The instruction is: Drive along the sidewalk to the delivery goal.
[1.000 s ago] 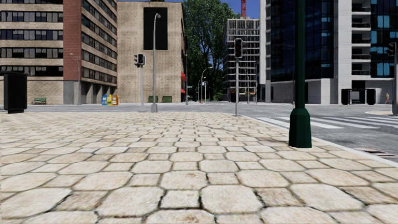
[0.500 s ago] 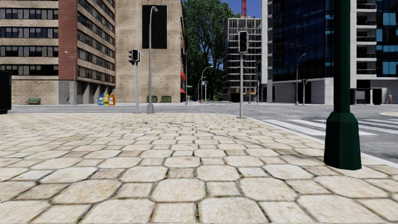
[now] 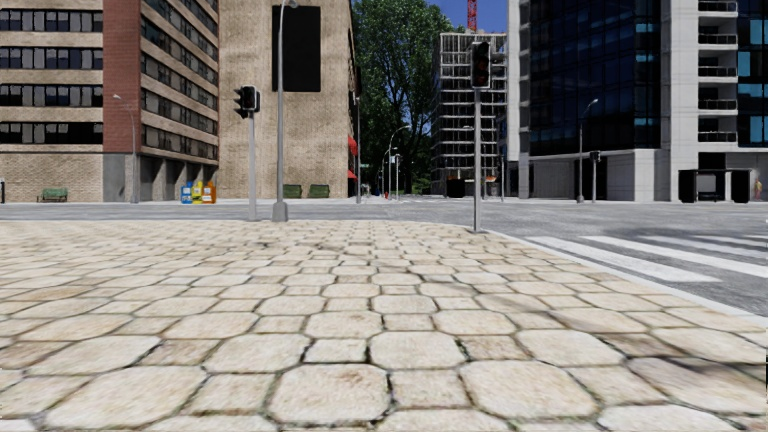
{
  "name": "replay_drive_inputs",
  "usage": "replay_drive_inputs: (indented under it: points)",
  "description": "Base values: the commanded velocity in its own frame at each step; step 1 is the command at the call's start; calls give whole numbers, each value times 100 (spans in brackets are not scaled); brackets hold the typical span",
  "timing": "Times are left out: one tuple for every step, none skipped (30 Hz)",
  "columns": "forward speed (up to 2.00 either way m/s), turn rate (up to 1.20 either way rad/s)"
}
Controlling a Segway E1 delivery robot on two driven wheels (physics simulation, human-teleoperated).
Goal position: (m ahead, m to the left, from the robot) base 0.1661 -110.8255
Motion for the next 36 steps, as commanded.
replay_drive_inputs:
  points:
    - [200, -17]
    - [200, -17]
    - [200, -18]
    - [200, -19]
    - [200, -19]
    - [200, -24]
    - [200, -24]
    - [200, -28]
    - [200, -33]
    - [200, -38]
    - [200, -42]
    - [200, -42]
    - [200, -42]
    - [200, -43]
    - [200, -44]
    - [200, -44]
    - [200, -44]
    - [200, -45]
    - [200, -45]
    - [200, -45]
    - [200, -45]
    - [200, -46]
    - [200, -46]
    - [200, -47]
    - [200, -48]
    - [200, -48]
    - [200, -48]
    - [200, -48]
    - [200, -48]
    - [200, -48]
    - [200, -48]
    - [200, -49]
    - [200, -49]
    - [200, -49]
    - [200, -50]
    - [200, -50]
